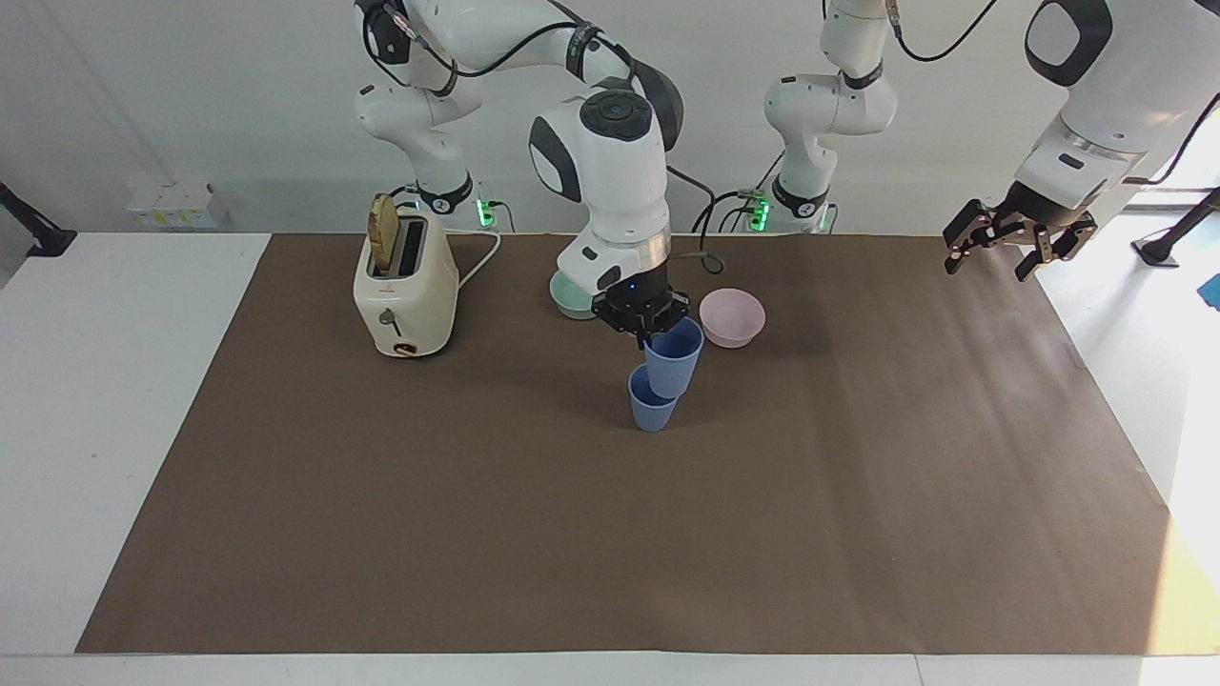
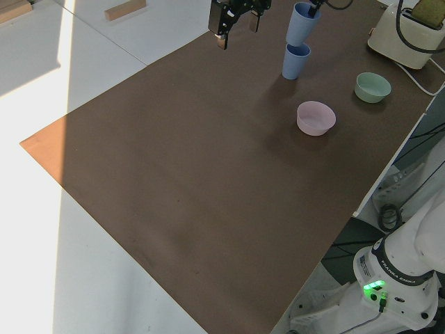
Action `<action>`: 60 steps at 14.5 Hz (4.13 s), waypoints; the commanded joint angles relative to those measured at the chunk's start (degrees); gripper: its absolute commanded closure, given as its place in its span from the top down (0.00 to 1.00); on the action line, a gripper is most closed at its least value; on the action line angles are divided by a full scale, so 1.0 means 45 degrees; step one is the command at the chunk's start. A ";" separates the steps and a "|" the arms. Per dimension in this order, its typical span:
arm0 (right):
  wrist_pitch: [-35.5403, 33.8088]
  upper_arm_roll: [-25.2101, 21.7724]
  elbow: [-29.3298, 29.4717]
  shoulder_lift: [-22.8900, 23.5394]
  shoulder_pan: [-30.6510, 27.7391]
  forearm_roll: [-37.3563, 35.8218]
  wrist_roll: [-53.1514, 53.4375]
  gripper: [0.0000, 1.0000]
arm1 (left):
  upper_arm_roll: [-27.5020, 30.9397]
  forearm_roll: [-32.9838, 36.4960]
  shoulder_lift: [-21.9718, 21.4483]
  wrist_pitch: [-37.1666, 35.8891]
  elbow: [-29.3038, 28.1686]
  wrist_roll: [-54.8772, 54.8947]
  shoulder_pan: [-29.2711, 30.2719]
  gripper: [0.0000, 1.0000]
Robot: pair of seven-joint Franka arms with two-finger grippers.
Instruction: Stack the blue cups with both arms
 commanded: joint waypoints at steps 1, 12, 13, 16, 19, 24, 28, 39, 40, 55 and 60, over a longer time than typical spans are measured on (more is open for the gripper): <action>0.0314 0.0061 -0.0548 -0.0085 -0.0113 -0.0041 0.0197 0.00 | -0.0113 0.0222 0.0014 -0.0069 0.0120 -0.0077 0.0150 1.00; 0.1053 0.0042 -0.1778 -0.0065 -0.0113 -0.0216 0.0158 0.00 | -0.0113 0.0222 0.0014 -0.0069 0.0101 -0.0077 0.0150 1.00; 0.1192 0.0042 -0.1936 -0.0046 -0.0113 -0.0217 0.0197 0.00 | -0.0113 0.0222 0.0014 -0.0069 0.0120 -0.0077 0.0150 1.00; 0.1252 0.0022 -0.2171 -0.0046 -0.0172 -0.0197 0.0216 1.00 | -0.0113 0.0222 0.0014 -0.0069 0.0121 -0.0077 0.0150 1.00; 0.1213 0.0022 -0.2055 -0.0065 -0.0152 -0.0217 0.0216 1.00 | -0.0113 0.0222 0.0014 -0.0069 0.0121 -0.0077 0.0150 1.00; 0.0026 -0.0231 -0.1510 -0.0785 -0.0677 -0.0217 0.0003 1.00 | -0.0113 0.0241 0.0014 -0.0069 0.0121 -0.0077 0.0150 1.00; -0.2531 -0.0290 -0.0104 -0.1256 -0.1733 -0.0898 -0.1418 1.00 | -0.0113 0.0222 0.0014 -0.0069 0.0121 -0.0077 0.0150 1.00; -0.6131 -0.0914 0.0056 -0.4419 -0.5227 -0.1701 -0.7804 1.00 | -0.0113 0.0222 0.0014 -0.0069 0.0101 -0.0077 0.0150 1.00; -0.6150 -0.0935 -0.0254 -0.4517 -0.5578 -0.1314 -0.8062 1.00 | -0.0113 0.0222 0.0014 -0.0069 0.0120 -0.0077 0.0150 1.00; -0.4158 -0.0857 -0.2054 -0.5182 -0.6207 -0.0471 -0.7284 1.00 | -0.0113 0.0222 0.0014 0.0010 0.0121 -0.0077 0.0150 1.00; -0.4139 -0.0896 -0.2210 -0.5221 -0.6402 -0.0471 -0.7440 1.00 | -0.0113 0.0222 0.0014 -0.0108 0.0120 -0.0097 0.0150 1.00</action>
